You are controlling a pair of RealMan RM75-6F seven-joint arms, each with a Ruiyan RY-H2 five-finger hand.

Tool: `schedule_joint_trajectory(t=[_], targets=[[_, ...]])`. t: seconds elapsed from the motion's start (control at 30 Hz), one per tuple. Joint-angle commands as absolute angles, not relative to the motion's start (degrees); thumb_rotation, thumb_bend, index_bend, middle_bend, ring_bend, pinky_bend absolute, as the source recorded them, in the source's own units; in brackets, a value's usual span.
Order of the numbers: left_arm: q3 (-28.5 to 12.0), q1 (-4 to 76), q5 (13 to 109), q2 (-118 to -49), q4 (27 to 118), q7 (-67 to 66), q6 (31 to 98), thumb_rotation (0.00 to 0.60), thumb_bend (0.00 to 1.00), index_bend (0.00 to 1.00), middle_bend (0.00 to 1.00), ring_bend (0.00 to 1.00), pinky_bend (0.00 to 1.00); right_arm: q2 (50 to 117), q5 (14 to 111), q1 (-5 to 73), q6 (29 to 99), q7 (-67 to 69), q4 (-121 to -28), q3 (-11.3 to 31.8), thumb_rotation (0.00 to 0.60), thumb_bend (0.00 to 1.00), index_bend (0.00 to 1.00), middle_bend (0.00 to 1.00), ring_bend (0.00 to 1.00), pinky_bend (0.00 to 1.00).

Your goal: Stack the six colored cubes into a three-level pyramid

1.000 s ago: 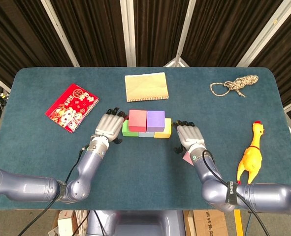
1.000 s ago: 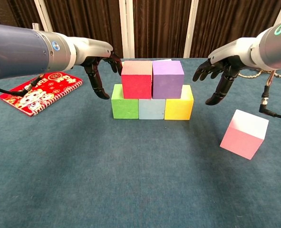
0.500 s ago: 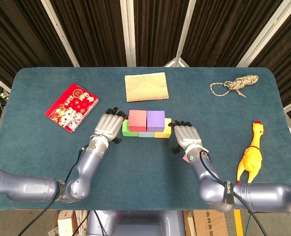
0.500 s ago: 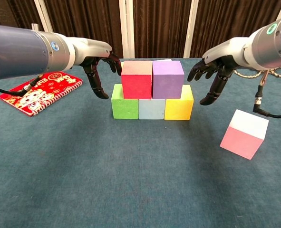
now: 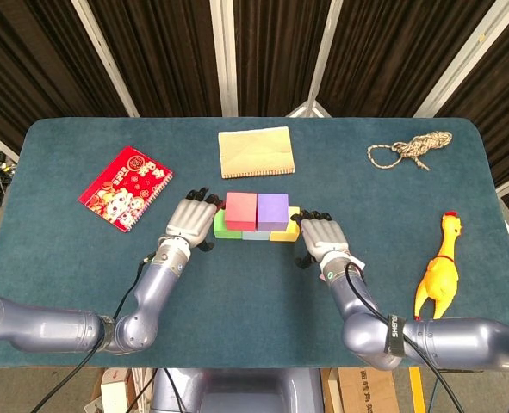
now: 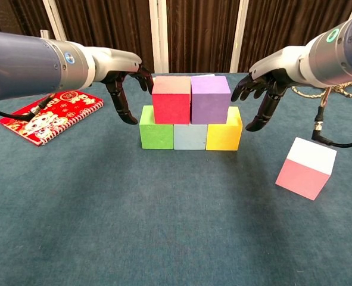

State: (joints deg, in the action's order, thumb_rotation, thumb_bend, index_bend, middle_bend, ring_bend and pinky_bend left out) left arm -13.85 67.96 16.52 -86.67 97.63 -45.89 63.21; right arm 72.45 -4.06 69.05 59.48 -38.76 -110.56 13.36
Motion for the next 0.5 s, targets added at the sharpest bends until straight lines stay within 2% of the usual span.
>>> schedule_joint_trajectory(t=[0.03, 0.5], targets=[[-13.8, 68.0, 16.7, -86.8, 97.5, -45.9, 63.2, 0.6, 0.29, 0.23, 0.13, 0.01, 0.09, 72.5, -4.1, 69.1, 59.4, -38.8, -110.5, 13.3, 0.6, 0.34, 0.15, 0.09, 0.0, 0.0], [-13.7, 67.8, 16.9, -86.9, 97.1, -45.7, 62.9, 0.6, 0.29, 0.23, 0.13, 0.01, 0.09, 73.4, -4.3, 69.8, 59.5, -39.0, -110.3, 13.6, 0.6, 0.34, 0.15, 0.09, 0.0, 0.0]])
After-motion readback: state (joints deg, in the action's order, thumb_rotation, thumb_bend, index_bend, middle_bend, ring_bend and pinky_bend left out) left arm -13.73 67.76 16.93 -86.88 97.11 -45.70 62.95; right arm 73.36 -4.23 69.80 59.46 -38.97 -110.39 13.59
